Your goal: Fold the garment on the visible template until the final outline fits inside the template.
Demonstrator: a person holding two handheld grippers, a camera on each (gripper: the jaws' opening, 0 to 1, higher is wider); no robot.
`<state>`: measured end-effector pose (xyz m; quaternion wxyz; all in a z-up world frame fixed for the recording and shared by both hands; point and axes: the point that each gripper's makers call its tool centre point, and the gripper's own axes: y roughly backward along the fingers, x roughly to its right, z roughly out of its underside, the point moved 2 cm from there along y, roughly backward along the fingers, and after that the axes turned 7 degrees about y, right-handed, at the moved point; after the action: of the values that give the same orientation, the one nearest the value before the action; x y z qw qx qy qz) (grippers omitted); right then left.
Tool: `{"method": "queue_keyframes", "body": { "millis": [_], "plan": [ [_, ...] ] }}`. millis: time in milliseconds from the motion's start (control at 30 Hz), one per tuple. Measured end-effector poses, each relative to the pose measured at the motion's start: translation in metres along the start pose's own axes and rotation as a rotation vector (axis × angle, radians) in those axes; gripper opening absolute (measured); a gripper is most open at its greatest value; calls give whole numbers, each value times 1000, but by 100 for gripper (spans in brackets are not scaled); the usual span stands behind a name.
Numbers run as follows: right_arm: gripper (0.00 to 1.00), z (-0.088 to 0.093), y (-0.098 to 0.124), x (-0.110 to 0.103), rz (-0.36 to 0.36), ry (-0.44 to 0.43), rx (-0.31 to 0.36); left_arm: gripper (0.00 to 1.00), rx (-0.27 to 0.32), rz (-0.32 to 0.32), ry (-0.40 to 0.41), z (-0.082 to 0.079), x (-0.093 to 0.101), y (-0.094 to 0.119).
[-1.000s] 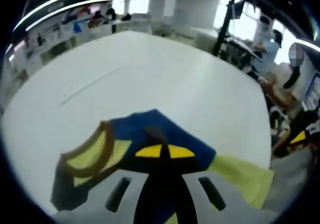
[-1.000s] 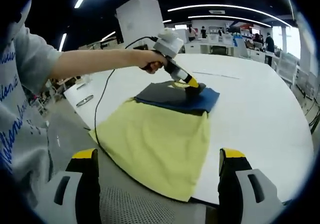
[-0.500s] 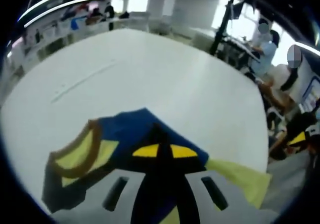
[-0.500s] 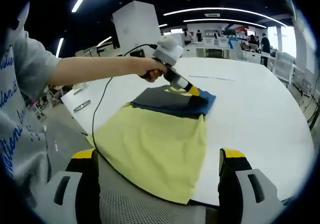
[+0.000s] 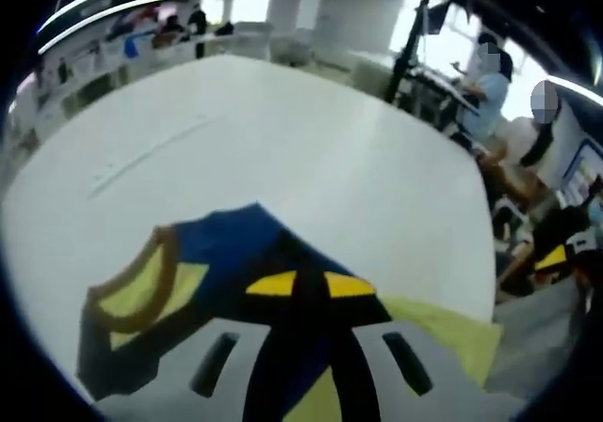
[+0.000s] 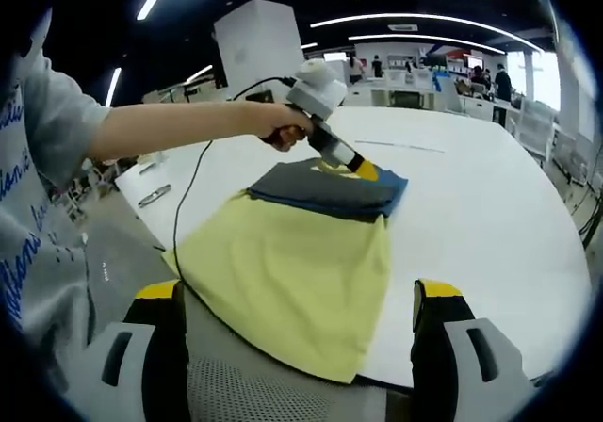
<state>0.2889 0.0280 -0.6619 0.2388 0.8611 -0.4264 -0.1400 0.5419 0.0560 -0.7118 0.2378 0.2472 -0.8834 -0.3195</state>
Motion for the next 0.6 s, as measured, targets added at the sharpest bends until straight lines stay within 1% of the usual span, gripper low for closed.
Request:
{"method": "queue_keyframes", "body": {
  "millis": [167,300,400,467,533,600],
  "plan": [
    [100,0,0,0,2,4,-1,8,10,8,-6,0,1,5],
    [100,0,0,0,2,11,-6,12,21,3,-23,-3,0,10],
    [100,0,0,-1,2,13,-7,18,18,-13,-50,-4,-1,16],
    [100,0,0,-1,4,13,-6,18,14,-22,-65,-5,-4,18],
    [100,0,0,-1,3,13,-6,19,14,-30,-68,-3,-3,23],
    [100,0,0,-1,3,14,-7,19,22,-53,-78,-3,-6,27]
  ]
}}
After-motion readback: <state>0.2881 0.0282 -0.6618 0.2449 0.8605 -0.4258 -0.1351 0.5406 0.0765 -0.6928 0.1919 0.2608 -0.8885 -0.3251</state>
